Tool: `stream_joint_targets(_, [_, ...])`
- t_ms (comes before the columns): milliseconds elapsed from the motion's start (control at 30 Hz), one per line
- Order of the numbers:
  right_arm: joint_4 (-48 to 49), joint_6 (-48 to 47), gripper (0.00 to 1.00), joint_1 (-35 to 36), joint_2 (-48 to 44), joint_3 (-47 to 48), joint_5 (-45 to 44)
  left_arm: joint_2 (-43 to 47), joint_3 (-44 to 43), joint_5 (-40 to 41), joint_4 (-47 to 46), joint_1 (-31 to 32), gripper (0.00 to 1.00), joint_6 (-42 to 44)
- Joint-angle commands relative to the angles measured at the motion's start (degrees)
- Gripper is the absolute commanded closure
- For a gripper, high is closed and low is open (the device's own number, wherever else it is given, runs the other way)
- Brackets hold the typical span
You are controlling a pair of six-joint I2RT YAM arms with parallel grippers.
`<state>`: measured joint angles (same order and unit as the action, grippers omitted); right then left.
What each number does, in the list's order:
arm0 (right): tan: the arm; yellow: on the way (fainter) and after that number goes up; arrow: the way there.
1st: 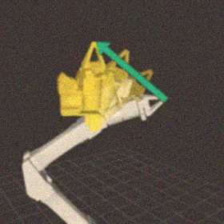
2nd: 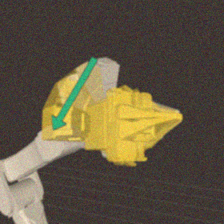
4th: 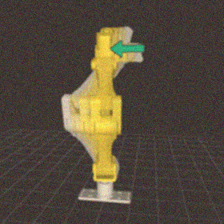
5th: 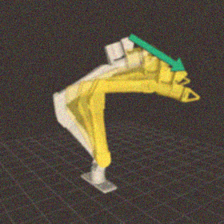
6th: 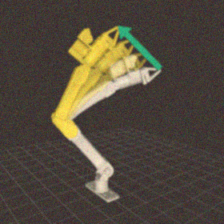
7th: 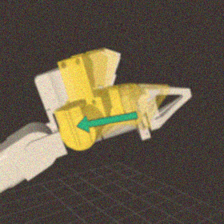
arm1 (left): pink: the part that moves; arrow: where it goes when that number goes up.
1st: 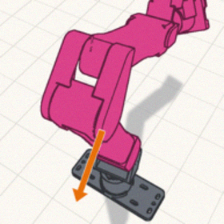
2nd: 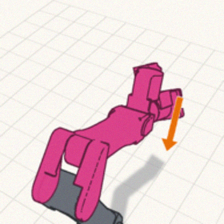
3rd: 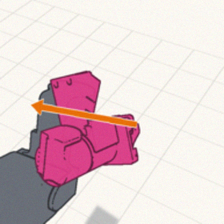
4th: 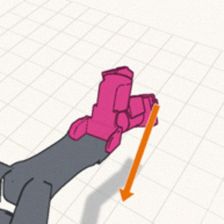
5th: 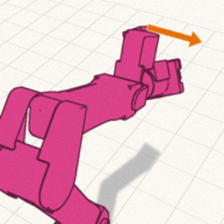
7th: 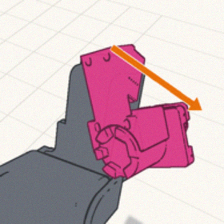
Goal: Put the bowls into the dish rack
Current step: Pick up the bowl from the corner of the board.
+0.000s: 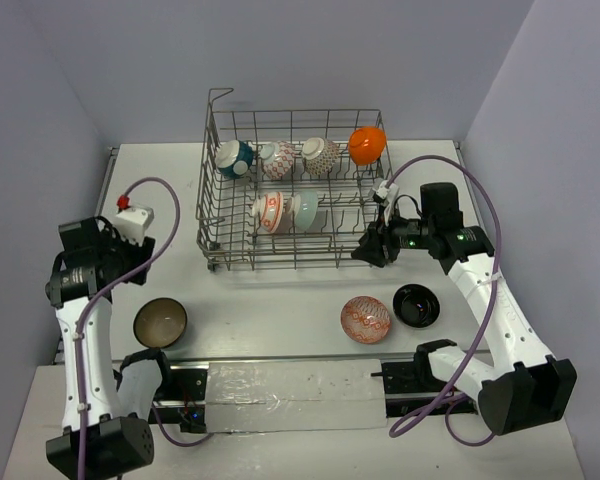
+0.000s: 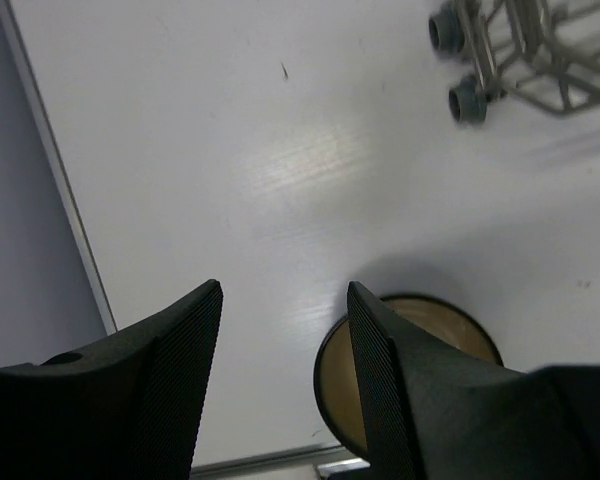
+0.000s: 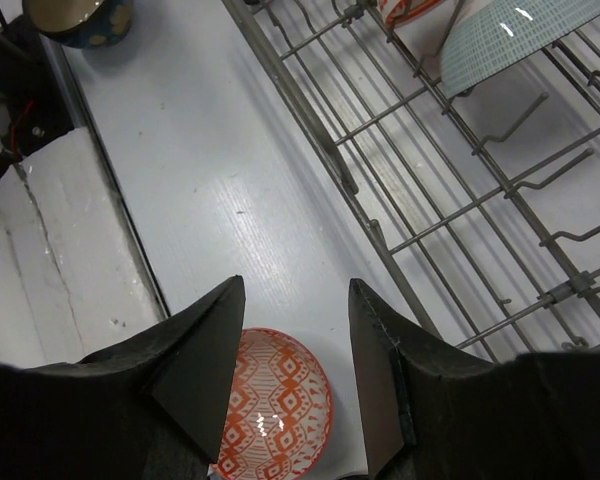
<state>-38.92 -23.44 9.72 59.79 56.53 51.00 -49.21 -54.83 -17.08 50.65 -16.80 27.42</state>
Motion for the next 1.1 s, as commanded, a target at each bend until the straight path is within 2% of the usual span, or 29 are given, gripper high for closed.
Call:
stream_joint_targets(0, [3.23,0.15,0.46,0.22,-1.25,-0.72,-1.61,2.1,5.15,0.9,4.46,-0.17,0.41,10.36])
stream_joint_targets(200, [3.5,0.06,0.46,0.22,-0.73,-0.99,-4.07,1.4,8.59,-4.89,8.67,-0.17,0.37,17.66])
stream_joint_targets(500, [3.15,-0.99,0.46,0.22,0.06,-0.99,-6.7,-4.13,11.67,-3.57,5.86,-0.17,0.38,22.41])
stream_joint_targets(1067, [2.62,-2.22,0.46,0.48,3.05,-0.81,-9.08,-7.3,15.98,-5.86,5.33,-0.17,0.41,26.72])
